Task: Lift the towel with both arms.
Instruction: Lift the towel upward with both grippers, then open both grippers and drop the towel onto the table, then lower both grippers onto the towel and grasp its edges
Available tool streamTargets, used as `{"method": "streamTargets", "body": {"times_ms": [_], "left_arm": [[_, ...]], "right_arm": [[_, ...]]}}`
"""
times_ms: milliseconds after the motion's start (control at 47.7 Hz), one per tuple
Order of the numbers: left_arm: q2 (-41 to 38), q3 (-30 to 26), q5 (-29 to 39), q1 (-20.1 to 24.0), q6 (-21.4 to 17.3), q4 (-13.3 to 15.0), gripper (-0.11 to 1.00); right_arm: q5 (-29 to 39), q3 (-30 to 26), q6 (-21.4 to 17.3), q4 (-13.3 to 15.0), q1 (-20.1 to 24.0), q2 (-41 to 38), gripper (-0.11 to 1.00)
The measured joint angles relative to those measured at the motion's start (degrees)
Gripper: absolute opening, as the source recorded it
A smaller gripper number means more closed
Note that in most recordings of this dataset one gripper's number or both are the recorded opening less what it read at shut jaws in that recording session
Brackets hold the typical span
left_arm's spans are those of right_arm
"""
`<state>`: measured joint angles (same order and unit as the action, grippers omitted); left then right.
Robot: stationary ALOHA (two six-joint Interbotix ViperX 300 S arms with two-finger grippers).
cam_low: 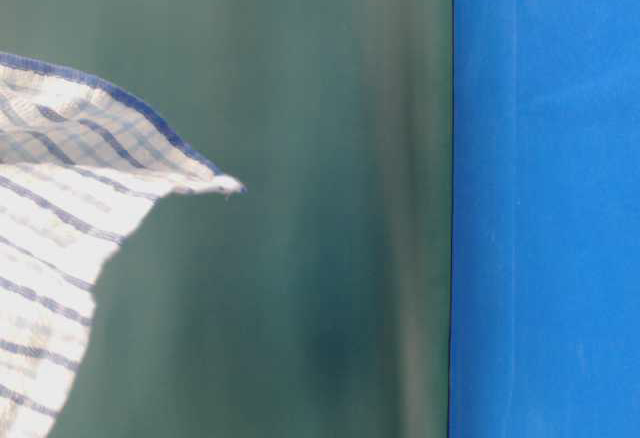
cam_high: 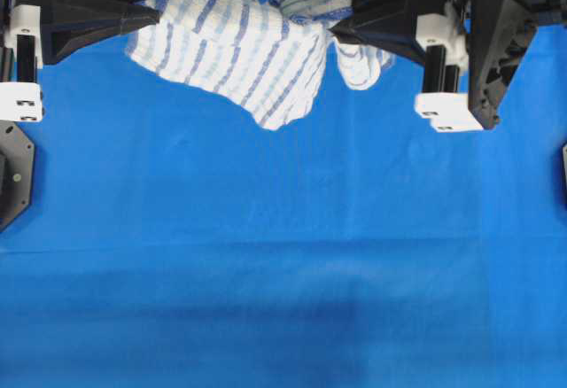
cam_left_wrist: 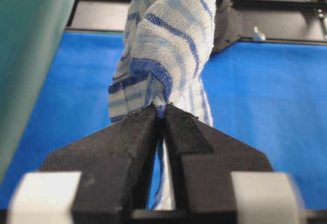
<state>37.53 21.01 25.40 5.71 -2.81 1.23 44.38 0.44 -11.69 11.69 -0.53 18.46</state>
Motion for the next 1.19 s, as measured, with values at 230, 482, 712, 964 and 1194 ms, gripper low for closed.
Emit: {"method": "streamTargets", "body": {"times_ms": [230, 482, 712, 964, 1194], "left_arm": [[0.97, 0.88, -0.7, -1.05, 0.09, 0.0, 0.85], [0.44, 5.1, -1.49, -2.02, 0.44, 0.0, 0.89], [-3.16, 13.1, -7.12, -3.16, 0.44, 0.09, 0.89], [-9.32, 20.39, -15.38, -5.01, 0.79, 0.18, 0.89], [-16.52, 22.68, -20.39, -8.79, 0.97, 0.26, 0.89]], "right_arm": [[0.0, 0.0, 0.0, 0.35, 0.0, 0.0, 0.62], [-0.35, 3.96, -1.23, 0.35, 0.0, 0.0, 0.62], [-8.0, 15.03, -4.22, 0.35, 0.18, 0.0, 0.62], [-18.11, 26.81, -7.82, 0.35, 0.26, -1.85, 0.62], [-22.76, 32.78, -9.93, 0.26, 1.41, -6.59, 0.62]]}}
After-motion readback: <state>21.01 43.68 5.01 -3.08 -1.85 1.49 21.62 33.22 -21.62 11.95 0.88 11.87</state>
